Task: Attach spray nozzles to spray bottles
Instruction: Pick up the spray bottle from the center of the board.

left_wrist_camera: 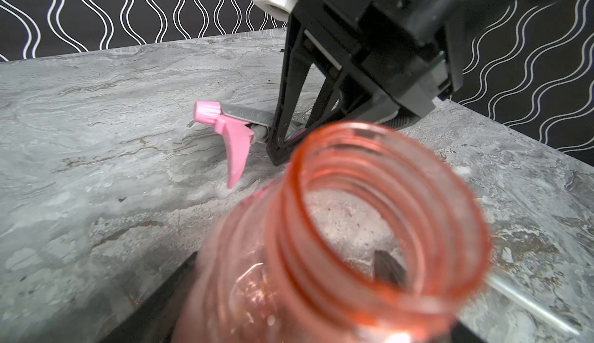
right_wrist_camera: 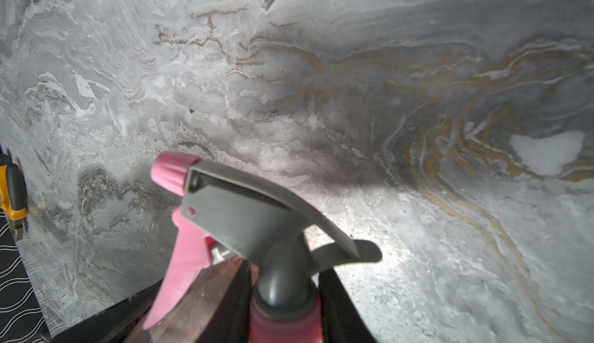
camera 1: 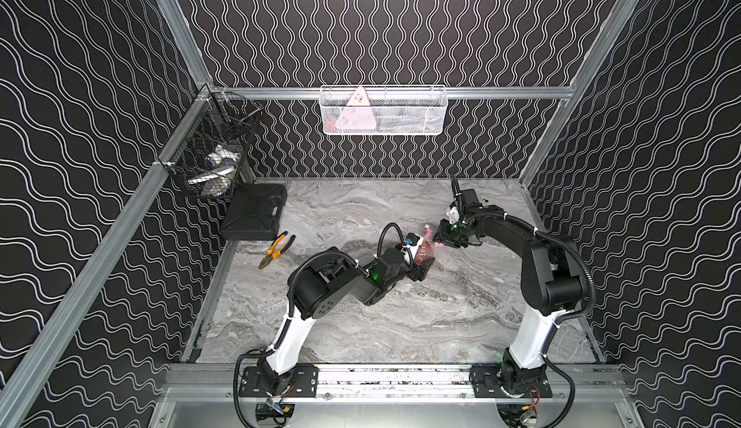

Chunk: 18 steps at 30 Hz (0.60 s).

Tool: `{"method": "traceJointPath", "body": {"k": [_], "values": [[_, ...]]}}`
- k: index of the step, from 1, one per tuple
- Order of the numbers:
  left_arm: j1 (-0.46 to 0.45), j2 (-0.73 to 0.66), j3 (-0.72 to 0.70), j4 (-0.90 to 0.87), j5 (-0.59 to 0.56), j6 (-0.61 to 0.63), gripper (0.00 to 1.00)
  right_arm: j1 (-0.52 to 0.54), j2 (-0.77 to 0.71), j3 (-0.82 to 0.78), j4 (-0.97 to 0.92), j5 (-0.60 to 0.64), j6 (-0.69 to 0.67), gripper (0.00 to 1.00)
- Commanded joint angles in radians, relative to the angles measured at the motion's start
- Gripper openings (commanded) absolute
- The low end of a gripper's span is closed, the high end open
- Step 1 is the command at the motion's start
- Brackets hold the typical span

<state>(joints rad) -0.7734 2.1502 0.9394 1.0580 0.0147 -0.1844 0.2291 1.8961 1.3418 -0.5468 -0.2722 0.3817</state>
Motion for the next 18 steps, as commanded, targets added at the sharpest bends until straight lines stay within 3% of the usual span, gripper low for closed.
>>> {"method": "traceJointPath", "body": {"k": [1,5,8,14,18], "values": [[0.0,-0.013,-0.019,0.004,0.008,0.005,0.81,0.001,-0.004,0.007,-0.009,0.051,0.023,0.32],[0.019,-0.088,-0.056,-0.042,0.094,-0.013,0.81,-0.017,-0.051,0.022,-0.043,0.216,0.094,0.32],[0.065,-0.155,-0.089,-0.081,0.219,-0.086,0.79,-0.038,-0.146,0.005,-0.004,0.249,0.145,0.32],[0.152,-0.25,-0.055,-0.24,0.511,-0.205,0.77,-0.038,-0.353,-0.094,0.228,0.117,0.24,0.34],[0.158,-0.306,-0.001,-0.429,0.554,-0.144,0.8,-0.037,-0.329,-0.001,0.07,0.106,0.234,0.33]]}}
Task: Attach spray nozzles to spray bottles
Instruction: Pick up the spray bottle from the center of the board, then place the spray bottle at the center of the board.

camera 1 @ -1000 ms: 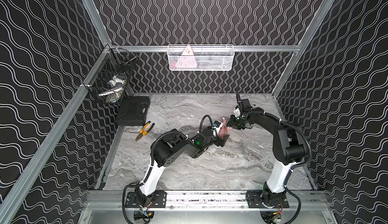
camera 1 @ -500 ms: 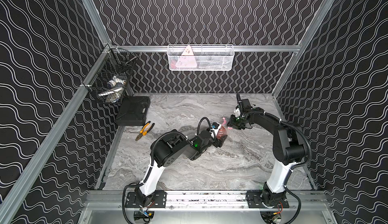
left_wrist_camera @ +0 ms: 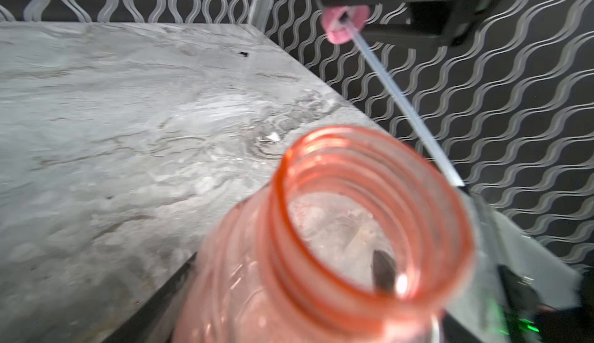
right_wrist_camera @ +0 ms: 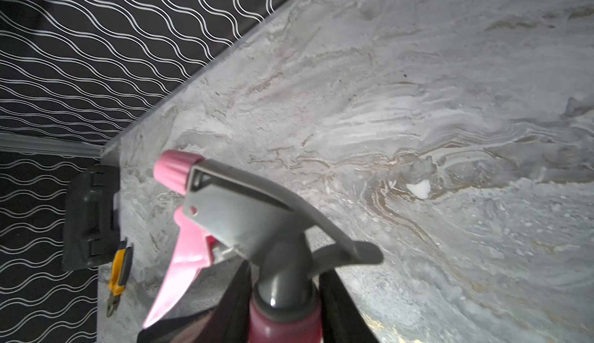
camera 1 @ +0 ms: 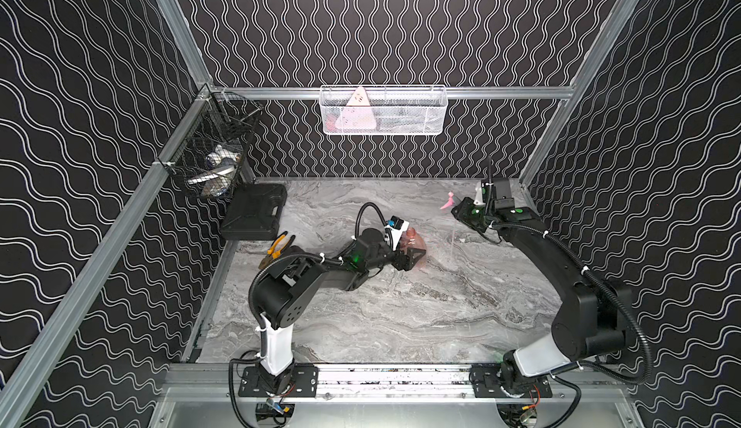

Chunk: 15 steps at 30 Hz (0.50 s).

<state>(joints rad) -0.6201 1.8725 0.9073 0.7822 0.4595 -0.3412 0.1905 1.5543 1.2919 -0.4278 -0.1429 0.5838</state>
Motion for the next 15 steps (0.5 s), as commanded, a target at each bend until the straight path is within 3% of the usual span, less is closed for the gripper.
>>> {"method": "traceJointPath", "body": {"k": [1,6,9,15], "values": [[0.004,-0.034,0.057,-0.226,0.106,0.038,0.81,0.0,0.016,0.064,-0.085,0.004,0.017,0.33],[-0.002,-0.009,0.18,-0.479,0.203,0.11,0.74,0.011,-0.085,0.013,-0.017,0.144,-0.016,0.33],[-0.001,0.005,0.217,-0.491,0.29,0.066,0.69,0.018,-0.172,-0.07,0.155,0.145,0.0,0.34],[-0.002,-0.017,0.202,-0.45,0.317,0.024,0.64,0.043,-0.239,-0.148,0.378,0.143,0.062,0.34]]}}
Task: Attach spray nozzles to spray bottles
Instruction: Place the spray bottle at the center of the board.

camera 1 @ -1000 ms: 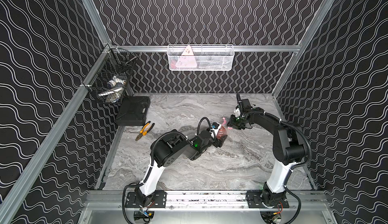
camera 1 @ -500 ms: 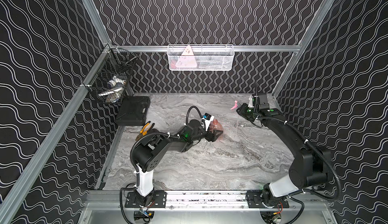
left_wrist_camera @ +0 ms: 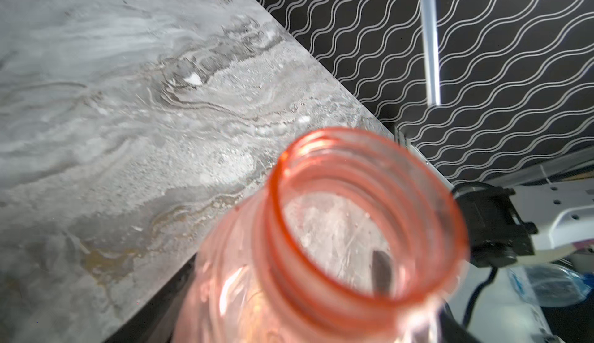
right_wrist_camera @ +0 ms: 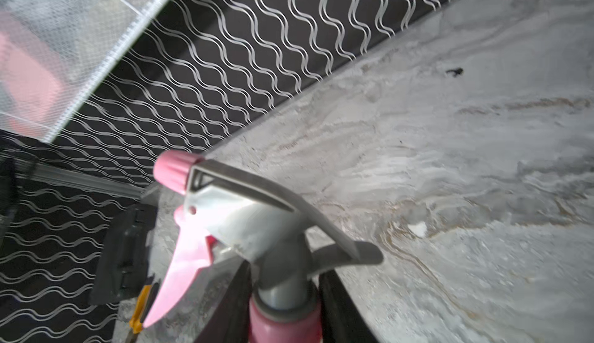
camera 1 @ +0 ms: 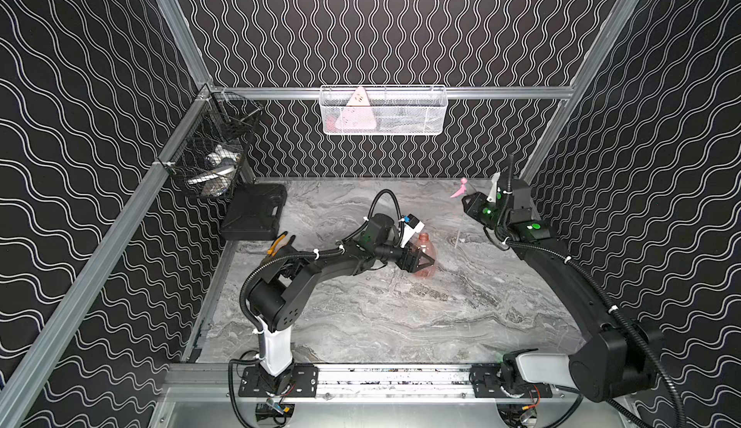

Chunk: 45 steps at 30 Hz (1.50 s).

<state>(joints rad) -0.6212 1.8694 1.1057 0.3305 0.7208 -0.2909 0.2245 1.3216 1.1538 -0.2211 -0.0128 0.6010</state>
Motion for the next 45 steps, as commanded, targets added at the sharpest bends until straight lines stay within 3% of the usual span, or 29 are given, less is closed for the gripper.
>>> {"method": "traceJointPath", "body": {"k": [1,3,6,9,17,26,31,34,36,40,43,45], "values": [[0.0,-0.016,0.007,-0.005,0.052,-0.026,0.62,0.016,0.004,-0.003,0.176,0.017,0.05,0.33],[-0.003,-0.021,0.013,-0.048,0.013,0.008,0.59,0.046,0.036,0.036,0.138,0.044,0.028,0.33],[-0.032,-0.032,0.016,-0.159,-0.195,0.138,0.61,0.088,0.099,0.117,-0.041,0.191,-0.02,0.32],[-0.063,-0.015,-0.012,-0.176,-0.371,0.219,0.57,0.096,0.086,0.069,-0.04,0.257,-0.021,0.32],[-0.067,-0.021,-0.09,0.03,-0.221,0.097,0.56,0.122,0.067,0.01,0.013,0.235,0.021,0.33],[-0.065,-0.009,-0.102,0.143,-0.158,-0.005,0.51,0.161,0.094,-0.016,0.135,0.177,0.102,0.32],[-0.067,-0.016,-0.093,0.012,-0.293,0.11,0.53,0.159,0.144,0.063,-0.097,0.355,0.076,0.29],[-0.093,-0.005,-0.098,-0.04,-0.445,0.18,0.54,0.15,0.151,0.062,-0.17,0.446,0.049,0.29],[-0.114,0.01,-0.107,-0.043,-0.541,0.198,0.54,0.131,0.143,0.034,-0.172,0.44,0.05,0.3],[-0.141,0.0,-0.13,-0.016,-0.608,0.204,0.54,0.11,0.145,-0.015,-0.172,0.393,0.058,0.31],[-0.162,-0.029,-0.192,0.122,-0.67,0.214,0.55,0.11,0.163,-0.015,-0.193,0.4,0.061,0.31],[-0.168,-0.016,-0.285,0.351,-0.717,0.215,0.58,0.107,0.168,-0.052,-0.19,0.399,0.063,0.31]]}}
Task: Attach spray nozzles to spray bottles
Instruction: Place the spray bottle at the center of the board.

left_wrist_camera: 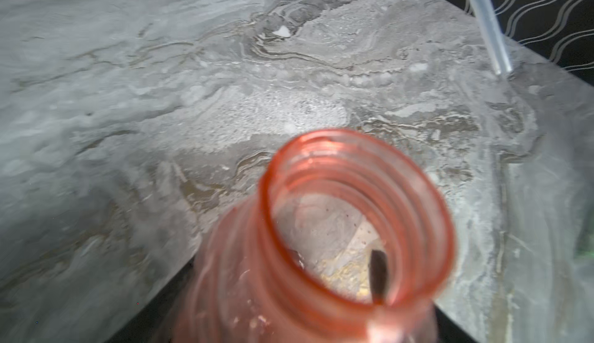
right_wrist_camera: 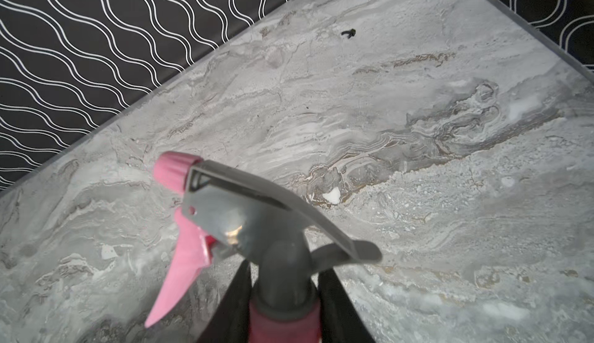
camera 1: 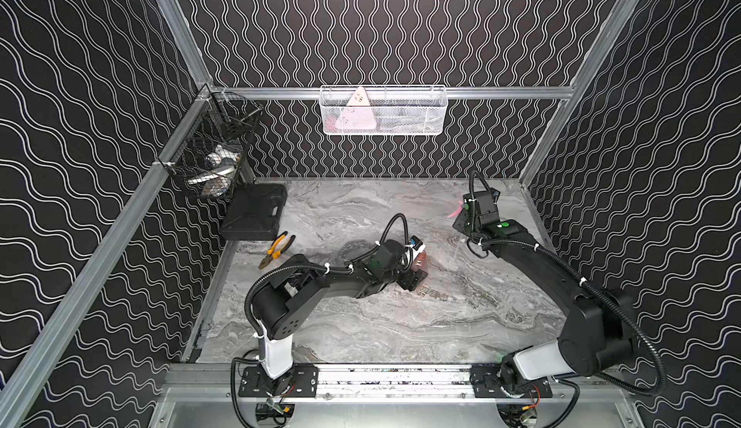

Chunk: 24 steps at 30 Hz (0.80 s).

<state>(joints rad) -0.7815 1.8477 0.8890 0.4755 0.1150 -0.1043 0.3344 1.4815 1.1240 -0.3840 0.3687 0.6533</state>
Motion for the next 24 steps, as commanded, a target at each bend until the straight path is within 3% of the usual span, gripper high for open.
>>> {"method": "traceJointPath", "body": {"k": [1,4,8,11,14,20,24], "values": [[-0.008,0.026,-0.117,0.345,-0.127,0.022,0.59,-0.003,0.009,-0.028,-0.026,0.017,0.012,0.31],[-0.008,0.095,-0.19,0.594,-0.139,-0.012,0.6,-0.005,0.006,-0.035,-0.025,0.009,0.009,0.32],[-0.012,0.149,-0.236,0.732,-0.135,-0.076,0.63,-0.006,0.0,-0.036,-0.027,0.009,-0.004,0.32],[-0.02,0.178,-0.265,0.799,-0.125,-0.091,0.77,-0.009,-0.003,-0.037,-0.03,0.004,-0.01,0.32],[-0.028,0.207,-0.301,0.901,-0.133,-0.088,0.98,-0.009,-0.002,-0.038,-0.03,-0.003,-0.012,0.32],[-0.037,0.231,-0.367,1.068,-0.176,-0.091,0.99,-0.009,0.0,-0.036,-0.03,-0.024,-0.01,0.32],[-0.05,0.211,-0.377,1.068,-0.203,-0.052,0.98,-0.009,0.002,-0.036,-0.033,-0.033,-0.011,0.32]]}}
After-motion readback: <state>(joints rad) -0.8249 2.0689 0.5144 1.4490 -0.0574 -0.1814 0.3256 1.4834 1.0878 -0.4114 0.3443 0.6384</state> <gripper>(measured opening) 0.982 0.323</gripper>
